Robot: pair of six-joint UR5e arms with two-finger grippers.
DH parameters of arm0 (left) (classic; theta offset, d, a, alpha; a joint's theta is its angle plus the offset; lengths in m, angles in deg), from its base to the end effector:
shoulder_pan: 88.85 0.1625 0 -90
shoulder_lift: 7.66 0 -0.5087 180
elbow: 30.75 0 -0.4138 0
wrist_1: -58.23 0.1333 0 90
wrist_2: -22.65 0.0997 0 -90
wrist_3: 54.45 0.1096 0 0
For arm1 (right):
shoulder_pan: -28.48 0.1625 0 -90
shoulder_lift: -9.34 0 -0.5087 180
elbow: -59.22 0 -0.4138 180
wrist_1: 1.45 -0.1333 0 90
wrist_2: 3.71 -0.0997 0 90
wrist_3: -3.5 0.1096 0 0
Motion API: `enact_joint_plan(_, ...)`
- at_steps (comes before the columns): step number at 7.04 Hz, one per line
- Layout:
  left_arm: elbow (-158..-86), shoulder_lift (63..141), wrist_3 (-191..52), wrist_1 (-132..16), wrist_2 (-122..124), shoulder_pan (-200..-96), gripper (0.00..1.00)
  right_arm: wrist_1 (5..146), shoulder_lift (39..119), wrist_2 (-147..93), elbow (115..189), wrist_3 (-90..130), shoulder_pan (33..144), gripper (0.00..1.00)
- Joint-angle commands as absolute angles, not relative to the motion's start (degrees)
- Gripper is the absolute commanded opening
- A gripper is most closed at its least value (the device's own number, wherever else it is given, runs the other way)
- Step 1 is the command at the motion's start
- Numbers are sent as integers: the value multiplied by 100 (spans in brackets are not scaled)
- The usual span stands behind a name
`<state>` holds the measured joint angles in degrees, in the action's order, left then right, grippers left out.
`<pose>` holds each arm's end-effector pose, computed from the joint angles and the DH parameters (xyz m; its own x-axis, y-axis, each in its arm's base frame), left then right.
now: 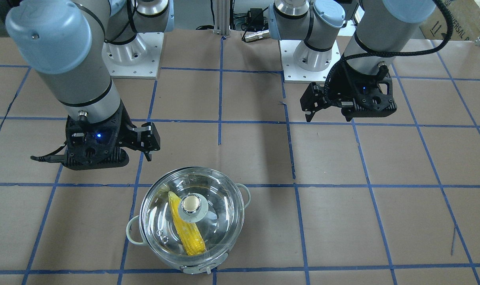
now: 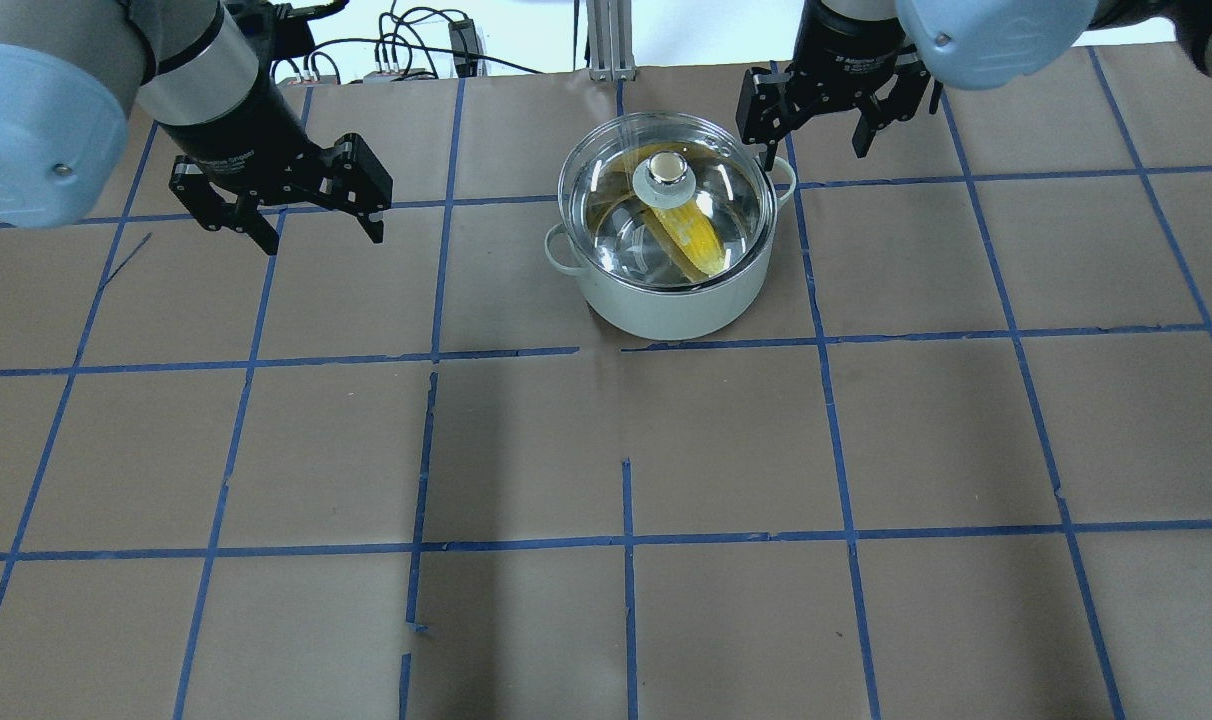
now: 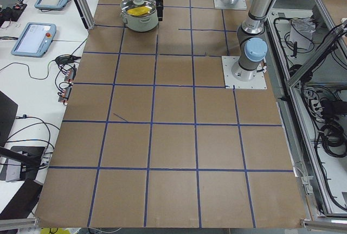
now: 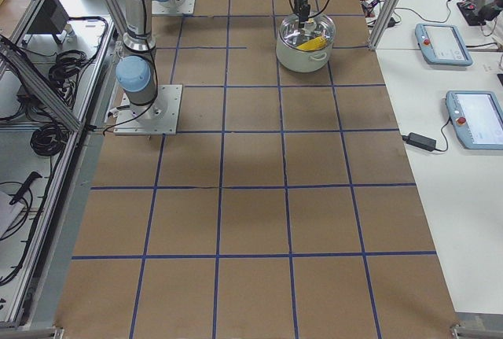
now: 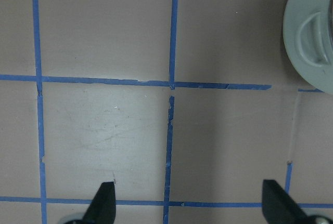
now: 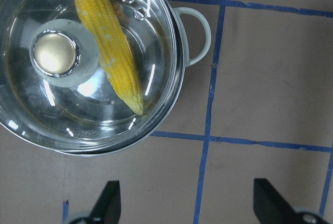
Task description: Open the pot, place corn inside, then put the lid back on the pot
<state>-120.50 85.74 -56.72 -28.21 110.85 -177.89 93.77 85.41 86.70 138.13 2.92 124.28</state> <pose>-0.1276 -0.5460 0.5387 -0.9979 -0.0561 0.0317 -0.0563 0.9984 -0.0059 0.1965 -0.6233 0.5304 -0.9938 -0.1108 0.0076 -0.1110 0.9930 -0.0415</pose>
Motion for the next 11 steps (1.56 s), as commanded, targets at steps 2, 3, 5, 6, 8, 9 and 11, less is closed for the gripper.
enact_joint_plan(2, -12058, 8594, -5674, -2720, 11107, -17789, 100, 9392, 9062, 8673, 14332, 315, 12428, 90)
enact_joint_plan(3, -12058, 8585, -5665, -2729, 11116, -17789, 100, 9453, 9186, 8664, 14524, 323, 12445, 90)
enact_joint_plan(5, -12058, 8577, -5674, -2738, 11116, -17789, 100, 9497, 9493, 8664, 14789, 280, 12419, 90)
enact_joint_plan(6, -12058, 8577, -5674, -2755, 11116, -17789, 100, 9497, 9599, 8656, 14903, 280, 12358, 90)
enact_joint_plan(8, -12058, 8568, -5665, -2781, 11116, -17789, 100, 9454, 9906, 8594, 15149, 175, 11955, 91)
enact_joint_plan(9, -12058, 8550, -5665, -2808, 11116, -17789, 100, 9436, 9916, 8646, 15159, 157, 11944, 92)
enact_joint_plan(11, -12058, 8550, -5674, -2808, 11116, -17789, 100, 9409, 9943, 8655, 15159, 183, 11953, 93)
